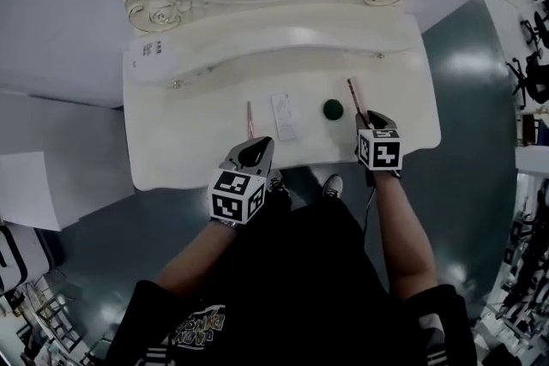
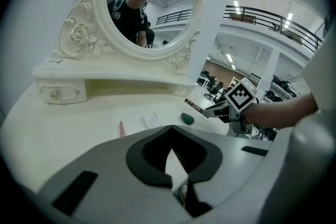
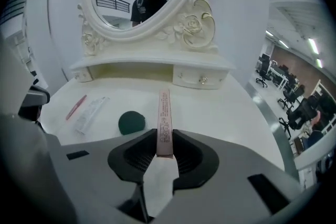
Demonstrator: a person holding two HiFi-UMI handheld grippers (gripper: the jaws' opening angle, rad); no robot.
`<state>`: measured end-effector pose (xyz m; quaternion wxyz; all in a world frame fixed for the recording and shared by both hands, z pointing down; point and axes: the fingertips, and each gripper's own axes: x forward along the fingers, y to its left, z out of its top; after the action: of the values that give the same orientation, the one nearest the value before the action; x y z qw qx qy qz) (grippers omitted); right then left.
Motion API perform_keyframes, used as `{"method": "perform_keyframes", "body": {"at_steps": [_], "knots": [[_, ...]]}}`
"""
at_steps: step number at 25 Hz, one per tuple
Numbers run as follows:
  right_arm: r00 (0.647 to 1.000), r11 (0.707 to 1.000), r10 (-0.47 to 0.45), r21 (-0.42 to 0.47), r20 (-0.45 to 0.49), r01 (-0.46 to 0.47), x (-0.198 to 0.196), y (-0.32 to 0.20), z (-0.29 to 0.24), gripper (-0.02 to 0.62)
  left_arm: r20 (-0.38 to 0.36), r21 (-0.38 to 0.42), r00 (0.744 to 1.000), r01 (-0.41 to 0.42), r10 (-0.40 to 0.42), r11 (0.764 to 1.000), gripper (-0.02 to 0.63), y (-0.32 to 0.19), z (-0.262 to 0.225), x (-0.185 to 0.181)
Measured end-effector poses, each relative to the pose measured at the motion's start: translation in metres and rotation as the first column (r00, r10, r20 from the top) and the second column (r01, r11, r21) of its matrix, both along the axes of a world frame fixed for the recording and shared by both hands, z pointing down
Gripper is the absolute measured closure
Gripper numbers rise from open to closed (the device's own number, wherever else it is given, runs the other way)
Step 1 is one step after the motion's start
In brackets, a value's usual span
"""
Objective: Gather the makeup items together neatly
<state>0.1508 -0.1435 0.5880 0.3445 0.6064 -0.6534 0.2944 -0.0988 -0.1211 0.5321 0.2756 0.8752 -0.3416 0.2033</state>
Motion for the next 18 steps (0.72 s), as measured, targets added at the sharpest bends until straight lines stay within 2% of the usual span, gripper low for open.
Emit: {"method": "perform_keyframes", "body": {"at_steps": [8,18], "knots": [[0.988,0.988,0.15,-0.037,0.022,-0.15,0.014,0.017,0.023,0.488,0.013,-0.015,1.0,-0.018,0.018,1.0,0.597,0.009,0.001,0.01],[0.983,0.983,0.182,-0.03,-0.018,-0.183,0.013,0.019,0.029,0.488,0.016,-0.027,1.0,-0.023,0.023,0.999,0.597,0.006,0.005,0.003]]}}
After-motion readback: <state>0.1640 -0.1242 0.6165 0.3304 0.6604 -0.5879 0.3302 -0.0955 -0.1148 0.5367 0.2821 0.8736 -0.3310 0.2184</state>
